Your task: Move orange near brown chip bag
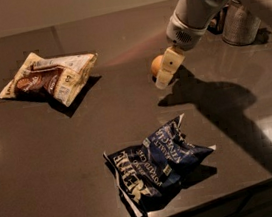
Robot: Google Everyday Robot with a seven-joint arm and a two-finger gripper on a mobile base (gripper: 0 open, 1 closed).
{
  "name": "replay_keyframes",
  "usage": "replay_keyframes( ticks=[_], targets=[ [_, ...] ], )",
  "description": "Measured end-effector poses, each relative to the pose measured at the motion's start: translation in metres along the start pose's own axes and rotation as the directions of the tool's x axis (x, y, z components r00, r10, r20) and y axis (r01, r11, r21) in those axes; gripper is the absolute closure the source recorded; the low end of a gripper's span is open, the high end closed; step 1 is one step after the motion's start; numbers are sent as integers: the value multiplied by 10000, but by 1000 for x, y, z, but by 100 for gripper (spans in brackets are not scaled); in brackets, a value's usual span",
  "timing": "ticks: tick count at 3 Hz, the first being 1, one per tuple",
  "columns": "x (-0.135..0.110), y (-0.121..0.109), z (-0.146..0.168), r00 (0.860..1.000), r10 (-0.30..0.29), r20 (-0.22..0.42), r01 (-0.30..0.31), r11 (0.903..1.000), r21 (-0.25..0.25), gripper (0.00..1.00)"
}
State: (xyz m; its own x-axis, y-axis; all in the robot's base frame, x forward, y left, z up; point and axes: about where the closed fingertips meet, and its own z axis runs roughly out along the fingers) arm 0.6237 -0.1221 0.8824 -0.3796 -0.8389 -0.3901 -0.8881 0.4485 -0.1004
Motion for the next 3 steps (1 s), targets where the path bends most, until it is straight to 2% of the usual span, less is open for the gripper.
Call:
replay_keyframes(
  ticks=[1,3],
  targets=[
    [-3,-4,12,9998,-26,-206,23,9999,-124,17],
    [-15,0,16,9996,-176,-237,166,9990,-407,65]
  ],
)
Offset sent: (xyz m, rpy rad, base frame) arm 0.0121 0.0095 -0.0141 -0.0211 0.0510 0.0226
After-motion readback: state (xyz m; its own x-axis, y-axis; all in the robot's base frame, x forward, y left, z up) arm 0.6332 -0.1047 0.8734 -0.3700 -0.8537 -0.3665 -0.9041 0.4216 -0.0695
